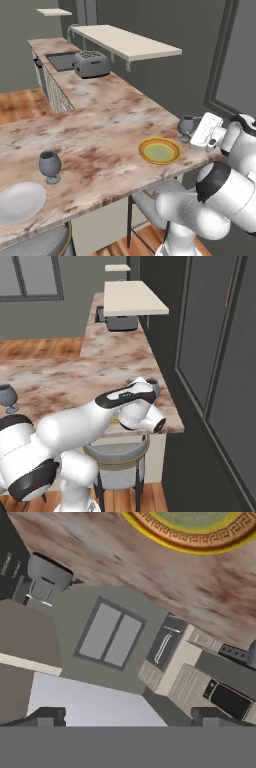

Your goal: Retrieve the wine glasses from the counter and place one next to each plate.

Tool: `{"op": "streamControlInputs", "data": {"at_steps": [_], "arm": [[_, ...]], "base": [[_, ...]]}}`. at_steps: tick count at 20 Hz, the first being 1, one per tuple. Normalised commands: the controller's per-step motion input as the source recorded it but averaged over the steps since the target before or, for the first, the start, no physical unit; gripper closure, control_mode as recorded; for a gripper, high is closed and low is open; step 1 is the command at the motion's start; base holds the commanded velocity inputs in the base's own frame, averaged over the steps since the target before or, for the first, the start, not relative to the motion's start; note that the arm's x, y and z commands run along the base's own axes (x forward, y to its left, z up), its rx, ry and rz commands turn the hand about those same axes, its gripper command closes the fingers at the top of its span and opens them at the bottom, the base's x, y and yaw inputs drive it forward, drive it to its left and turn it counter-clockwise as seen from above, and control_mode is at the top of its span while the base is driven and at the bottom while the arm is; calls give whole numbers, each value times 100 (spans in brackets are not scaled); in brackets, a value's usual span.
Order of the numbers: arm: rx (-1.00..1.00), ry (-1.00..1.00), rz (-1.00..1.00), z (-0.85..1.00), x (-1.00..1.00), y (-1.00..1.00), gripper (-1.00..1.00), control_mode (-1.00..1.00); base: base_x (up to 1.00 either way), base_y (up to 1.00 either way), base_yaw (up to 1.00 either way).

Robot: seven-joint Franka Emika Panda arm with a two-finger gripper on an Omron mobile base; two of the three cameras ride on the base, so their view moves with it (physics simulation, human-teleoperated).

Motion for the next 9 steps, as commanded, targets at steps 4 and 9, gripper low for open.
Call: {"op": "streamControlInputs", "data": {"at_steps": [4, 9], "arm": [[-4, -16, 12, 97, -85, 45, -100, -100], [-5, -40, 15, 70, -99, 23, -100, -100]], "base": [[0, 0, 0], [0, 0, 0]]}}
